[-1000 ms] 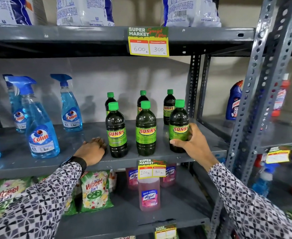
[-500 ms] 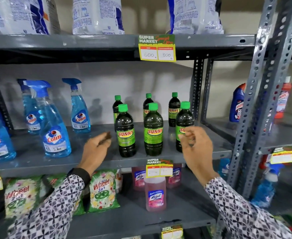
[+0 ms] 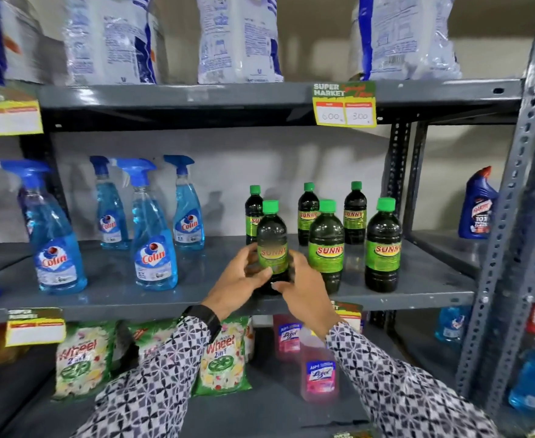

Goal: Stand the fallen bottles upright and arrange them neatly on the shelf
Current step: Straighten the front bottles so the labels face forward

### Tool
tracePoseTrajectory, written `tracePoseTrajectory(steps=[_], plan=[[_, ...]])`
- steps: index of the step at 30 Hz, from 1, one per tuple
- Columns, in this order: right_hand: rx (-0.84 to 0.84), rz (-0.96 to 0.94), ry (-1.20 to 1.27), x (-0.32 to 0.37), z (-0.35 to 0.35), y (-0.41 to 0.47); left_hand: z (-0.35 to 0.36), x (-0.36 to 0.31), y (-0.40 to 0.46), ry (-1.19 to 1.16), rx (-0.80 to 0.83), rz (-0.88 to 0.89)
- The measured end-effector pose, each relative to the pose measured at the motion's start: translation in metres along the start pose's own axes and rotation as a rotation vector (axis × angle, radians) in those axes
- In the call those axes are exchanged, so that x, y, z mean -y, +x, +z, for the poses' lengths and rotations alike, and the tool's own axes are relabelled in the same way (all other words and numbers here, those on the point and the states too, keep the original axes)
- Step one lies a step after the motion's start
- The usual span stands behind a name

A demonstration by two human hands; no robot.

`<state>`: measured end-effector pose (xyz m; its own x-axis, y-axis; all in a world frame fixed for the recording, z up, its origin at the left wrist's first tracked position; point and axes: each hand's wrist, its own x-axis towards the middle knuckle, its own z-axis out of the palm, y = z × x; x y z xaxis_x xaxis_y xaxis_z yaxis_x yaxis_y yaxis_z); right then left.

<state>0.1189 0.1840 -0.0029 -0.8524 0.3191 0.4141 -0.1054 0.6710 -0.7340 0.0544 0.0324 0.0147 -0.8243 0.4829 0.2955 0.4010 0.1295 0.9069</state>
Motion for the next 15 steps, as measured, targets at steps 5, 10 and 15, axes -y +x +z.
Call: tracePoseTrajectory(steps=[5,10,15], plan=[[0.028,-0.030,0.091,0.001,0.018,0.010,-0.027,0.011,-0.004,0.085,0.007,0.023],[0.027,-0.050,0.131,0.005,0.026,0.008,-0.041,0.024,-0.006,0.177,0.010,0.047],[0.009,-0.057,0.124,0.006,0.027,0.005,-0.040,0.029,-0.010,0.194,0.011,0.076]])
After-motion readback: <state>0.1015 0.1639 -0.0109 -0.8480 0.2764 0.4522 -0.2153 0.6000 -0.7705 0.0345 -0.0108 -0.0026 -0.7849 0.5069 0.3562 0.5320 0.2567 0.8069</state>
